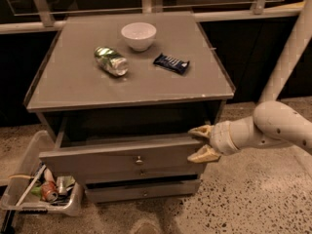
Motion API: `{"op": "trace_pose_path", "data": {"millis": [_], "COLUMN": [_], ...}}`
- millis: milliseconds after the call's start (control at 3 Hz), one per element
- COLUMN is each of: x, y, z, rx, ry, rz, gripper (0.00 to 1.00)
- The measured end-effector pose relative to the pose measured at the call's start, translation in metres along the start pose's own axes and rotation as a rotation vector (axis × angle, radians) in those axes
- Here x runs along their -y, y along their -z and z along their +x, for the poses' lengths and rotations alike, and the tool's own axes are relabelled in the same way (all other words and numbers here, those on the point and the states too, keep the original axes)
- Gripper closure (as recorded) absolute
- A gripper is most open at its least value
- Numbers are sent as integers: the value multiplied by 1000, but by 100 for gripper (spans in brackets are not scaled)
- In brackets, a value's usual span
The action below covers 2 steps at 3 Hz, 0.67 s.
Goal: Open top drawer
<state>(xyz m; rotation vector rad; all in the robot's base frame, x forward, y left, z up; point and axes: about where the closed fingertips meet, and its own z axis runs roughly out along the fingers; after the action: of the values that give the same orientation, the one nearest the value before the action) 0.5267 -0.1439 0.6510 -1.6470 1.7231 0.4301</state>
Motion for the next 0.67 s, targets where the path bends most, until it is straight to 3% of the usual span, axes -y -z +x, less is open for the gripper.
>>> {"op": "trace_pose_path", "data": {"millis": [333, 667], "x": [-35, -35], "y": [8, 10], "z": [3, 1], "rx": [-26, -28], "ry": [-41, -43], "rz": [-23, -24], "gripper": [60, 83]}}
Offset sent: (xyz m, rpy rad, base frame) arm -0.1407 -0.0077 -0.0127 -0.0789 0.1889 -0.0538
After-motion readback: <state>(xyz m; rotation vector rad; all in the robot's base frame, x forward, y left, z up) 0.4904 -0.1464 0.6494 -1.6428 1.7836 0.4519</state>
